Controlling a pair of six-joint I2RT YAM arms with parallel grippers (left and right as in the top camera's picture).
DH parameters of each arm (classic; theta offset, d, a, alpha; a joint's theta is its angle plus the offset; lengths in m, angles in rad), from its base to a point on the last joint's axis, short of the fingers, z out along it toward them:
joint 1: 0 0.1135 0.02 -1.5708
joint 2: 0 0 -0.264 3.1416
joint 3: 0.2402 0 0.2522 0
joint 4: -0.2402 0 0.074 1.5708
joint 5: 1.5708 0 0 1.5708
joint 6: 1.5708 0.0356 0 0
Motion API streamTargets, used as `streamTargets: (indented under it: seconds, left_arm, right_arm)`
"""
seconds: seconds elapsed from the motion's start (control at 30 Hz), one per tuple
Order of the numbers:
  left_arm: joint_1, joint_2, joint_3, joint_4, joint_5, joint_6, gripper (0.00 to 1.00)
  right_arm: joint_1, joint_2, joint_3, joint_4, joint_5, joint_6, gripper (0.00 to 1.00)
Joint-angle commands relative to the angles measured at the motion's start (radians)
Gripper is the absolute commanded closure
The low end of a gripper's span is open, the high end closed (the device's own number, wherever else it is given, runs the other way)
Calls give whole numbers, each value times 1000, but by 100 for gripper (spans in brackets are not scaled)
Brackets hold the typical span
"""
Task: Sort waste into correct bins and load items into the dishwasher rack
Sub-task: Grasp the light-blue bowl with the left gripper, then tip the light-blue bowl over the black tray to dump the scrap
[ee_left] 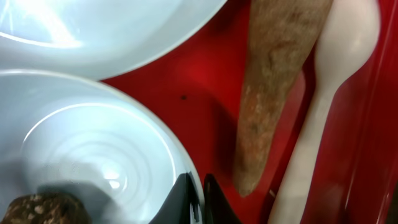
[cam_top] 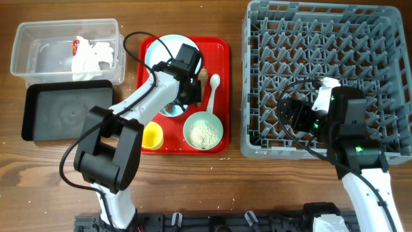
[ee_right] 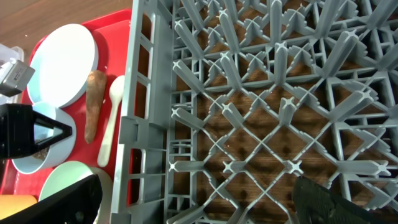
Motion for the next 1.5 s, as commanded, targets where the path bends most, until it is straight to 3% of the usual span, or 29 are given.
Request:
streamTargets:
  seconds: [0.0, 0.23, 0.37, 0.63, 0.73, 0.8, 0.9, 1.17, 1.3, 1.47]
  left_arm:
    - [3, -10, 36, -81, 18, -3, 96]
    - [67, -113, 269, -330, 93, 2, 96]
    - [162, -181, 287, -425, 110, 10, 96]
    - [574, -220, 277, -590, 455, 292, 96]
    - [795, -217, 229, -580, 643, 432, 96]
    - [964, -188, 187, -560, 852, 531, 96]
    - [1161, -82, 156, -557, 1090, 600, 96]
    - [1349, 103, 156, -566, 1455, 600, 96]
    - [1353, 107, 157, -565, 1556, 542, 96]
    - [1353, 107, 157, -545, 1555, 469, 96]
  right_arm:
    - [-2, 2, 23, 3, -9, 4, 1]
    - [-2, 2, 23, 2, -9, 4, 0]
    - [-2, 2, 23, 1, -9, 4, 1]
    - [-2, 2, 23, 3, -9, 4, 0]
    - [-2, 2, 23, 1, -9, 4, 0]
    - [-2, 2, 23, 2, -9, 4, 0]
    - [-2, 2, 23, -1, -9, 5, 0]
    - [-2, 2, 23, -7, -9, 4, 0]
    - [-2, 2, 23, -7, -9, 4, 0]
    - [-2, 2, 23, -7, -9, 4, 0]
